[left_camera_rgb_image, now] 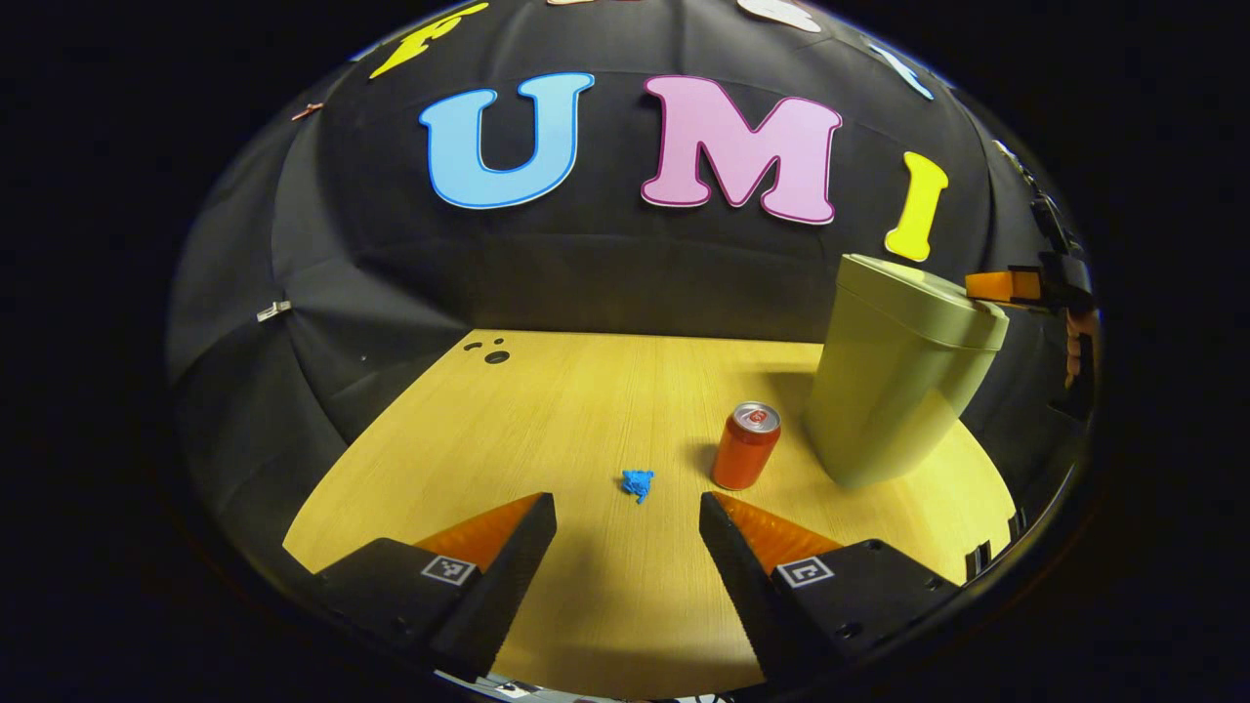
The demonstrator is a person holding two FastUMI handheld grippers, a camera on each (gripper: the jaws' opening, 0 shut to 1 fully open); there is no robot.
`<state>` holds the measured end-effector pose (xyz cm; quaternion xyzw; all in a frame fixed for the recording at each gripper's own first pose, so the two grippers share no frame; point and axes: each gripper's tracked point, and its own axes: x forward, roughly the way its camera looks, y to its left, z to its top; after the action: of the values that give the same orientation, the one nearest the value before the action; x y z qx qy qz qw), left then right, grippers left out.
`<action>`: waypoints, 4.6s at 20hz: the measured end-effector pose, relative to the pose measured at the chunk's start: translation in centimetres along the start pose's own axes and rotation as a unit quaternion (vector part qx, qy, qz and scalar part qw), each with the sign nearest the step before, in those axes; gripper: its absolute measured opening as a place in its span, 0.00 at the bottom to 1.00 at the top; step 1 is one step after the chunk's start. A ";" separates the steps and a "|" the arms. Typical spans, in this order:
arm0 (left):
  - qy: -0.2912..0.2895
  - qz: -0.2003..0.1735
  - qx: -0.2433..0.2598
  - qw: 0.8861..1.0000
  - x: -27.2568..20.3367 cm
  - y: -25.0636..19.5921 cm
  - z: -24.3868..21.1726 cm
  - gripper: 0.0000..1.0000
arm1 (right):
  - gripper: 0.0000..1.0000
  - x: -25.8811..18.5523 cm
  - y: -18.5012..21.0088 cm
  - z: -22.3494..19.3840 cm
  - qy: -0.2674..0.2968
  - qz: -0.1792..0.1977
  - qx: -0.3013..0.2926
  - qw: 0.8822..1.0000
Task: Press the lid of the desktop garbage bin to open it, pick up the crumpled paper on the desktop and throw it into the bin, then pick up the pop can on the desktop and drop it into the bin, and finally close the garbage bin lid.
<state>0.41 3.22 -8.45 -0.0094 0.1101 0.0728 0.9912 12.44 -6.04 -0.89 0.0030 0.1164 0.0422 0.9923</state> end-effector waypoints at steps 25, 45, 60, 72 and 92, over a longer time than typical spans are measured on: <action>-0.010 -0.022 -0.025 0.999 -2.7 3.4 -2.5 0.96 | 0.05 -9.8 4.0 -4.7 0.024 -0.021 -0.009 0.999; 0.054 -0.017 -0.069 0.996 7.6 2.1 -3.7 0.96 | 0.83 -11.2 -0.6 -9.9 0.051 -0.011 0.005 0.999; 0.127 -0.021 -0.048 0.990 18.9 -0.4 -7.4 0.96 | 0.98 -9.6 -1.8 -14.2 0.098 -0.003 0.002 0.995; 0.115 0.028 -0.001 0.993 21.8 0.5 -8.4 0.70 | 0.98 -8.1 -2.3 -16.4 0.123 0.000 -0.002 0.992; 0.031 0.003 0.032 0.999 14.9 -2.2 0.2 0.34 | 0.98 -6.9 -2.8 -18.2 0.124 0.040 0.014 0.991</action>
<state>15.13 3.20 -11.57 0.0198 0.1434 0.0718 0.9869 1.73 -9.48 -17.05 0.0163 0.2389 0.0806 0.9676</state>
